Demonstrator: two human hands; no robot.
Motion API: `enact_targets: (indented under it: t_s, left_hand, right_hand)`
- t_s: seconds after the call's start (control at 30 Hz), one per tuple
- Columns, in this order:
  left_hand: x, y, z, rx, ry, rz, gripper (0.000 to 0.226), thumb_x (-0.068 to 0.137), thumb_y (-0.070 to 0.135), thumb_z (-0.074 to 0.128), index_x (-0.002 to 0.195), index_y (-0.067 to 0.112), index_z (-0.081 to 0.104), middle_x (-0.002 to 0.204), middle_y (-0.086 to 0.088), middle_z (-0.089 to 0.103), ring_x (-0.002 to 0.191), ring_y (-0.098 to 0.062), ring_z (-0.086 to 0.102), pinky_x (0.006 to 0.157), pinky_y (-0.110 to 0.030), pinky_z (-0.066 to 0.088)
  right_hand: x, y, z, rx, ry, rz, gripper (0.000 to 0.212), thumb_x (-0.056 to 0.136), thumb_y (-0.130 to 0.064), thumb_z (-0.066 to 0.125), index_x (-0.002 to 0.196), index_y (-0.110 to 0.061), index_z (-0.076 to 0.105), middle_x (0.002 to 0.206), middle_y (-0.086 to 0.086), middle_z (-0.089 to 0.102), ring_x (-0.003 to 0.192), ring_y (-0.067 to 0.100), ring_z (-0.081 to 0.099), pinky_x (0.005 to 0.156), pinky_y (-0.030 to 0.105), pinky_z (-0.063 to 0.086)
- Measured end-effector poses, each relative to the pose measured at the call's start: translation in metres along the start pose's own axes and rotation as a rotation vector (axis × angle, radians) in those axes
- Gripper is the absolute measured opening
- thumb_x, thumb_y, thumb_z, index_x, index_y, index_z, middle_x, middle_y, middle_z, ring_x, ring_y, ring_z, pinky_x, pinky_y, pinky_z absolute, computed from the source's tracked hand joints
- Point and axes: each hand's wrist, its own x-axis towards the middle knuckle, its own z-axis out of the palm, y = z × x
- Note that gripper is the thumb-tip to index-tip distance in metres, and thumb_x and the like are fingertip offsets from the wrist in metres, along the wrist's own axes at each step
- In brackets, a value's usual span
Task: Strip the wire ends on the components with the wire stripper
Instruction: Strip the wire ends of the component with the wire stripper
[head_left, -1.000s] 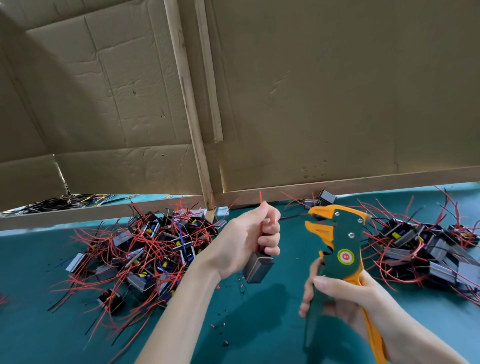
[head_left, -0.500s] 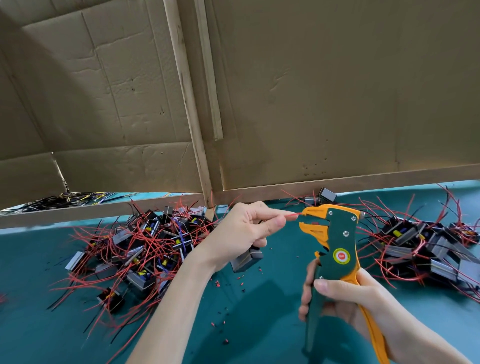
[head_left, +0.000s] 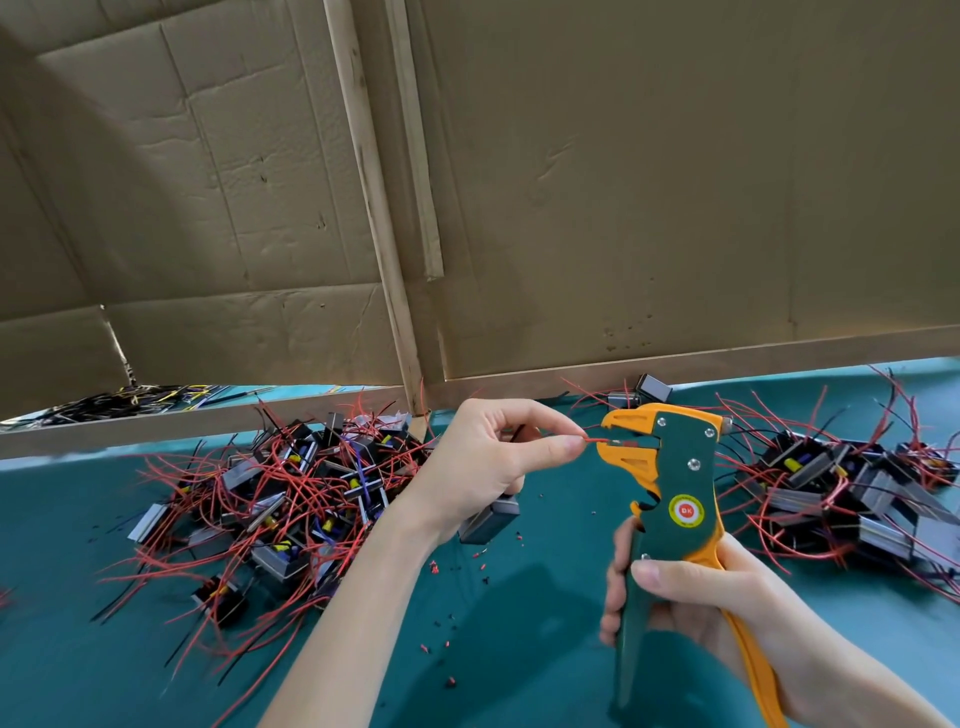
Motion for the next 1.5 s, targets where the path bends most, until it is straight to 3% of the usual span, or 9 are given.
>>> enact_targets:
  t_s: [0.5, 0.7, 0.97, 1.23, 1.5]
  left_hand:
    - [-0.001, 0.002, 0.002, -0.041, -0.003, -0.002, 0.005, 0.085, 0.014, 0.071, 0.081, 0.013, 0.073, 0.06, -0.003, 0.029, 0.051, -0.016, 0.016, 0.044, -0.024, 0.015]
    - [-0.001, 0.004, 0.005, -0.06, 0.0, 0.008, 0.008, 0.087, 0.013, 0.068, 0.08, 0.014, 0.071, 0.068, -0.012, 0.023, 0.048, -0.013, 0.018, 0.044, -0.022, 0.016]
    - [-0.003, 0.006, 0.007, -0.049, -0.042, -0.03, 0.014, 0.086, 0.013, 0.069, 0.074, 0.02, 0.071, 0.063, -0.004, 0.029, 0.048, -0.013, 0.017, 0.042, -0.02, 0.017]
    - [-0.004, 0.008, 0.004, -0.008, -0.051, -0.051, 0.018, 0.085, 0.013, 0.069, 0.069, 0.02, 0.07, 0.053, 0.003, 0.028, 0.049, -0.015, 0.016, 0.044, -0.02, 0.015]
    - [-0.005, 0.01, -0.006, 0.023, -0.128, -0.042, 0.007, 0.083, 0.022, 0.071, 0.076, 0.019, 0.072, 0.056, -0.001, 0.028, 0.051, -0.017, 0.017, 0.044, -0.02, 0.018]
  right_hand:
    - [-0.002, -0.005, 0.002, 0.0, -0.008, 0.007, 0.041, 0.054, -0.025, 0.093, 0.08, -0.003, 0.069, 0.075, 0.029, 0.062, 0.069, 0.043, 0.064, 0.067, 0.049, 0.055]
    - [-0.003, -0.005, 0.002, -0.004, -0.003, 0.008, 0.028, 0.06, -0.016, 0.085, 0.079, -0.003, 0.069, 0.074, 0.029, 0.062, 0.068, 0.043, 0.064, 0.067, 0.048, 0.055]
    - [-0.003, -0.005, 0.002, -0.001, -0.001, 0.008, 0.02, 0.065, -0.013, 0.077, 0.08, -0.003, 0.069, 0.074, 0.029, 0.062, 0.068, 0.042, 0.064, 0.068, 0.049, 0.055]
    - [-0.005, -0.004, 0.002, -0.046, -0.012, 0.012, 0.039, 0.058, -0.027, 0.092, 0.078, -0.005, 0.068, 0.071, 0.028, 0.06, 0.065, 0.042, 0.062, 0.065, 0.048, 0.054]
    - [-0.008, 0.002, 0.011, -0.105, 0.098, 0.008, 0.049, 0.048, -0.038, 0.095, 0.064, -0.006, 0.062, 0.053, 0.022, 0.052, 0.043, 0.031, 0.053, 0.046, 0.035, 0.049]
